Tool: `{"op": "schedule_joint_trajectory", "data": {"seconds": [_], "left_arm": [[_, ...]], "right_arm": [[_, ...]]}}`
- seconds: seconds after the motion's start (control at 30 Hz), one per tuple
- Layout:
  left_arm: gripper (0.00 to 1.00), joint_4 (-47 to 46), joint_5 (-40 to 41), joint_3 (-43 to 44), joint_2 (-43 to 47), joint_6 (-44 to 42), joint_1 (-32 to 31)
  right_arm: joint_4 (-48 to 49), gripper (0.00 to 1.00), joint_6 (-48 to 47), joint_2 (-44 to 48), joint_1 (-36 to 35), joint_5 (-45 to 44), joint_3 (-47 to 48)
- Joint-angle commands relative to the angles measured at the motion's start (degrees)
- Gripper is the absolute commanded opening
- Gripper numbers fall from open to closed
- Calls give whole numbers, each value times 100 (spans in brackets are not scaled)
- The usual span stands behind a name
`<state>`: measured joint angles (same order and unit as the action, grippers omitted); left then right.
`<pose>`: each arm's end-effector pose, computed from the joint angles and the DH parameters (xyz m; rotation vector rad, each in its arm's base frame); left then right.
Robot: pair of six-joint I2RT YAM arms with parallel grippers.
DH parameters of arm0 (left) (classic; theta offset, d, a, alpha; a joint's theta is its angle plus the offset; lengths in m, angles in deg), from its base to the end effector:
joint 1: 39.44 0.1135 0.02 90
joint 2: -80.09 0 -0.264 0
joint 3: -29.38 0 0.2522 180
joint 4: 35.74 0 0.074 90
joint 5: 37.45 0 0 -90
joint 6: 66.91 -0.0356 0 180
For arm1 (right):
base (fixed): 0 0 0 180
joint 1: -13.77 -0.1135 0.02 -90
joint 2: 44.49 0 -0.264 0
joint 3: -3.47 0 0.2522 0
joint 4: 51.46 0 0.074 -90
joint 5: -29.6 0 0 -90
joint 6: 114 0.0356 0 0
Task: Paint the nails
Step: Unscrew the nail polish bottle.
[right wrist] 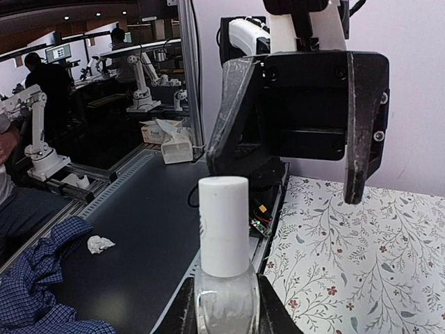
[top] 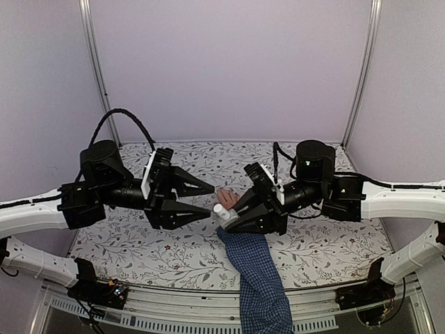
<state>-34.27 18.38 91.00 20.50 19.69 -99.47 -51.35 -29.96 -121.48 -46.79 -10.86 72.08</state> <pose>0.1035 -0.2195 0.3511 1.2846 1.1184 -1.2193 0.1269 0.2799 0.3200 -1.5451 1.0810 1.4130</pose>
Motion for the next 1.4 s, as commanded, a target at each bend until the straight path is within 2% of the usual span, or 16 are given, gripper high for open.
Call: {"op": "schedule_joint_trajectory", "data": {"seconds": [0.0, 0.57, 0.77, 1.0, 1.07, 1.37], "left_arm": [[49, -327, -183, 95, -161, -342, -222], [27, -84, 58, 321, -499, -534, -554], [25, -79, 107, 266, -462, -568, -562], [4, -113, 287, 253, -444, -509, -569], [0, -168, 456, 230, -431, -451, -563], [0, -232, 1872, 312, -529, 156, -556]], "right_arm": [[-113, 0, 270, -213, 35, 518, 225], [-49, 0, 413, -364, 48, 628, 335], [124, 0, 549, -298, 140, 697, 306], [227, 0, 569, -343, 166, 710, 331], [259, 0, 568, -319, 182, 600, 333], [252, 0, 658, -146, 202, -897, 272]]}}
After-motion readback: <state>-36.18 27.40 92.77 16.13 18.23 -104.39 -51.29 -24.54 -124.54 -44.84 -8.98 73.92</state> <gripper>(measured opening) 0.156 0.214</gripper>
